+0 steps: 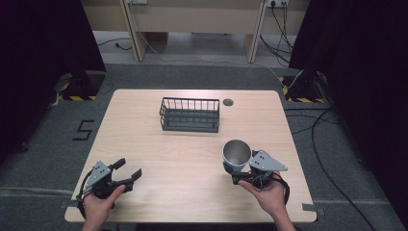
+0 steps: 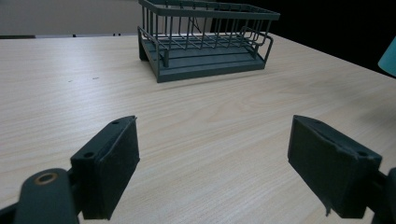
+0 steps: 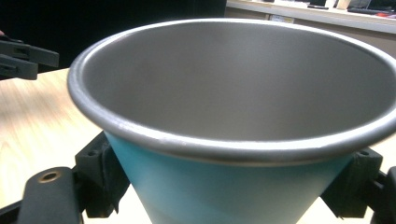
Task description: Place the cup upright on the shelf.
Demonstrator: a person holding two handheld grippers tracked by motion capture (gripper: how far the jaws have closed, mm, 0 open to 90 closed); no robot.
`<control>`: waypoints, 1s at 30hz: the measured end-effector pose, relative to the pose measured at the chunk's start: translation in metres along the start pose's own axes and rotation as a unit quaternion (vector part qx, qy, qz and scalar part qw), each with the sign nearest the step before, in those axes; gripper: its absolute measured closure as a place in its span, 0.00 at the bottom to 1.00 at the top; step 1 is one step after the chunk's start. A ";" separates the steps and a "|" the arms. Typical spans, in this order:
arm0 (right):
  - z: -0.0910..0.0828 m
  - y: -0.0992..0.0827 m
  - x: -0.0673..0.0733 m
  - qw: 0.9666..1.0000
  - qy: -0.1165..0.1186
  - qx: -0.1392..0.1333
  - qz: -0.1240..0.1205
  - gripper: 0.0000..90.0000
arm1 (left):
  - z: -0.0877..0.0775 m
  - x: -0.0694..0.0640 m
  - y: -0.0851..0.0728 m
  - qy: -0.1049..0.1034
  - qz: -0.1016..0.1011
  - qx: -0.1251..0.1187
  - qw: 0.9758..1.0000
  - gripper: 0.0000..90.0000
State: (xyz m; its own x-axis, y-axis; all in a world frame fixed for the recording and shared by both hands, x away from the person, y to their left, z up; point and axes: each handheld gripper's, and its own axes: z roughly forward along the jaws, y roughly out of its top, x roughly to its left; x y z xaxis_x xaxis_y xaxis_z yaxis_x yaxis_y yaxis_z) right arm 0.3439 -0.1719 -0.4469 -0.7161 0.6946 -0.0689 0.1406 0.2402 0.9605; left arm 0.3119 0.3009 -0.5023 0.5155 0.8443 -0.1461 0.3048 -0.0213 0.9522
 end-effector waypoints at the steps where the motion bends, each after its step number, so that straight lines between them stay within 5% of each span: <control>1: 0.000 0.000 0.000 1.000 0.000 0.000 0.000 0.20 | 0.000 0.000 0.000 0.000 0.000 0.000 1.000 0.18; 30: 0.026 0.027 -0.008 1.000 -0.018 -0.019 -0.002 0.20 | 0.000 0.000 0.000 -0.003 0.001 0.002 1.000 0.18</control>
State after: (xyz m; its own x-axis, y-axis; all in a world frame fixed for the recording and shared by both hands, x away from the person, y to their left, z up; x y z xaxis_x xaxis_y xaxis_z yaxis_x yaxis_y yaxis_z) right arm 0.3713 -0.1534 -0.4272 -0.6916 0.7175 -0.0827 0.1108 0.2185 0.9695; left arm 0.3121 0.3004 -0.5024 0.5206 0.8414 -0.1448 0.3064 -0.0258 0.9515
